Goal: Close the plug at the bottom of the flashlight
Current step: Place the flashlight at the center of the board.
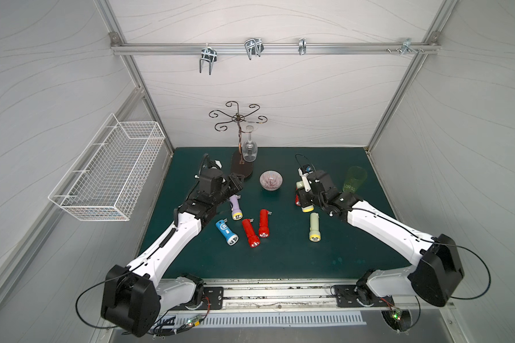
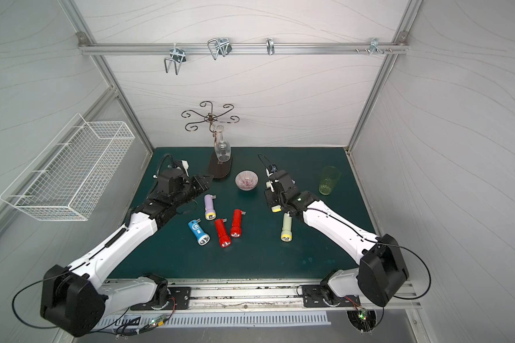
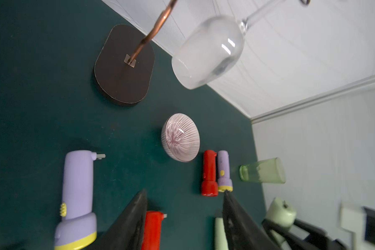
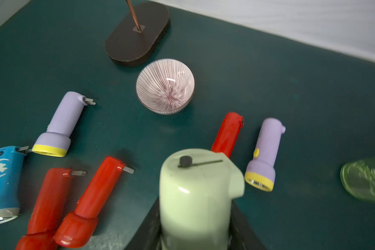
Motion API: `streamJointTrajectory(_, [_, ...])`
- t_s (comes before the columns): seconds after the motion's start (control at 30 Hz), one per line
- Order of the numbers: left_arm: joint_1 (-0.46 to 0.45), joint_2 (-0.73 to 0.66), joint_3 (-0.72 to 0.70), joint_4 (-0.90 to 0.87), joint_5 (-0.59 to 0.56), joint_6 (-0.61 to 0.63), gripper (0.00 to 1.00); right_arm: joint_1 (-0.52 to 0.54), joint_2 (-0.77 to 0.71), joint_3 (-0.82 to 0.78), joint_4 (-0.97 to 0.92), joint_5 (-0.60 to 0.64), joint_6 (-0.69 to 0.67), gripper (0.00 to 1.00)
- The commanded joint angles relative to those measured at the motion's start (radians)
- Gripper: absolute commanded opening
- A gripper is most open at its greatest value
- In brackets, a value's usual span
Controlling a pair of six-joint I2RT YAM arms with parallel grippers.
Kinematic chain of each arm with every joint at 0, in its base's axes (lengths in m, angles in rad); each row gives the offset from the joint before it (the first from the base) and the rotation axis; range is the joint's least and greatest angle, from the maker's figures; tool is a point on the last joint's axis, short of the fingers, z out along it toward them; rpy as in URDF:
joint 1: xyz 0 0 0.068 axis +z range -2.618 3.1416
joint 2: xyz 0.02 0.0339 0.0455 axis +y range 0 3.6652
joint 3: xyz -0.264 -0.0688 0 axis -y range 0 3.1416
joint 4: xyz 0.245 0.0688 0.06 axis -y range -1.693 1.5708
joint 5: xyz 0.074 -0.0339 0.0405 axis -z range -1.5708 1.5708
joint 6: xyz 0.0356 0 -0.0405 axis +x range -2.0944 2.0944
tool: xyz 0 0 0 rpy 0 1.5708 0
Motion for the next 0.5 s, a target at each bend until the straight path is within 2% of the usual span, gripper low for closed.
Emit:
streamJointTrajectory(0.0, [0.015, -0.033, -0.017, -0.012, -0.132, 0.120, 0.75, 0.004, 0.041, 0.037, -0.228, 0.023, 0.253, 0.00])
streamJointTrajectory(0.1, [0.035, -0.046, -0.006, -0.048, -0.198, 0.134, 0.97, 0.005, 0.065, 0.043, -0.259, -0.024, 0.326, 0.00])
streamJointTrajectory(0.13, [0.048, -0.048, 0.002, -0.068, -0.216, 0.131, 0.99, 0.005, 0.075, 0.044, -0.262, -0.041, 0.348, 0.00])
streamJointTrajectory(0.23, [0.090, -0.055, 0.004, -0.091, -0.249, 0.112, 0.99, 0.006, 0.106, 0.039, -0.267, -0.090, 0.434, 0.00])
streamJointTrajectory(0.33, [0.137, -0.054, -0.008, -0.073, -0.221, 0.101, 0.99, 0.009, 0.147, 0.030, -0.264, -0.134, 0.494, 0.00])
streamJointTrajectory(0.47, [0.155, -0.042, -0.002, -0.077, -0.194, 0.103, 0.99, 0.025, 0.209, 0.030, -0.270, -0.139, 0.547, 0.00])
